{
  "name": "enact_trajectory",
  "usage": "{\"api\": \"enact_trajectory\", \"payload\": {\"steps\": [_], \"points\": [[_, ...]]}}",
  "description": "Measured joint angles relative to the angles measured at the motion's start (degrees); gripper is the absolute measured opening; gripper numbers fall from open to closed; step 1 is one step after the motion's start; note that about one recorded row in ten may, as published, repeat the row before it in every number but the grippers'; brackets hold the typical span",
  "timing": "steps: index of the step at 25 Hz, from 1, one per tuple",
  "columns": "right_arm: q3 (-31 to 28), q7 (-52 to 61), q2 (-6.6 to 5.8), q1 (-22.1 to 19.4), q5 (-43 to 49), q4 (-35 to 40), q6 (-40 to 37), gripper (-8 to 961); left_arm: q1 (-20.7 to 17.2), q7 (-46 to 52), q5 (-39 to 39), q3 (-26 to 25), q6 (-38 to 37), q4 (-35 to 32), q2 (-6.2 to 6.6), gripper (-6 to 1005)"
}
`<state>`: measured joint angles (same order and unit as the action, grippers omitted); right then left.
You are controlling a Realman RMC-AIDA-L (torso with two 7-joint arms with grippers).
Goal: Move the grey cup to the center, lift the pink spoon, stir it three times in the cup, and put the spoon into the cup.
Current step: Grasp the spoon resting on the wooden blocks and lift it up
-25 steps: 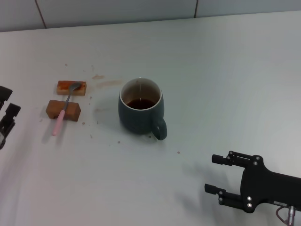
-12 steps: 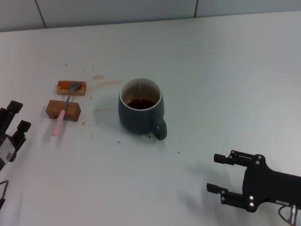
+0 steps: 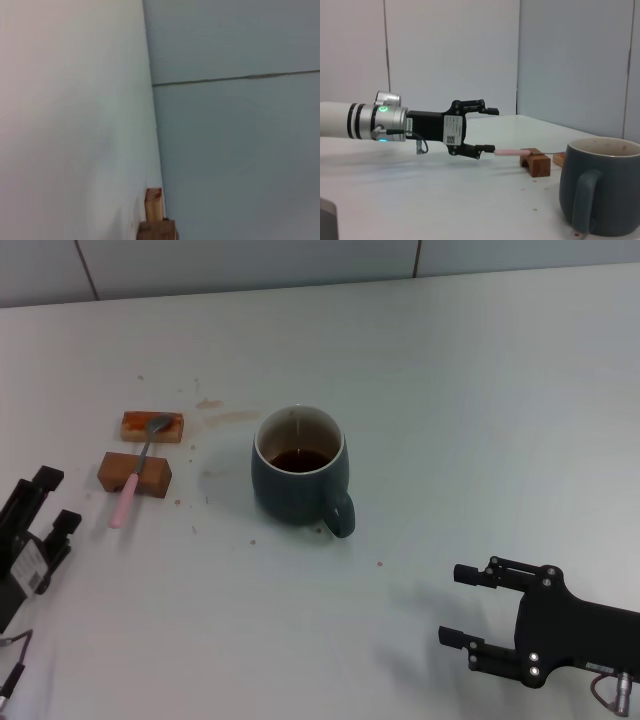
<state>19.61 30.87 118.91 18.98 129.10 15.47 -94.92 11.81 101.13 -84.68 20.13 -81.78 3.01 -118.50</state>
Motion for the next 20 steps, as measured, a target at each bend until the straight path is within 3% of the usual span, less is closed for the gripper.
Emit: {"api": "enact_trajectory", "payload": {"steps": [20], "points": [[-0.08,0.80,-0.02,0.50,-0.01,-0.01,0.43,672,1.45,3.27,-0.05,1.36,0.93,2.90,-0.05,829]]}}
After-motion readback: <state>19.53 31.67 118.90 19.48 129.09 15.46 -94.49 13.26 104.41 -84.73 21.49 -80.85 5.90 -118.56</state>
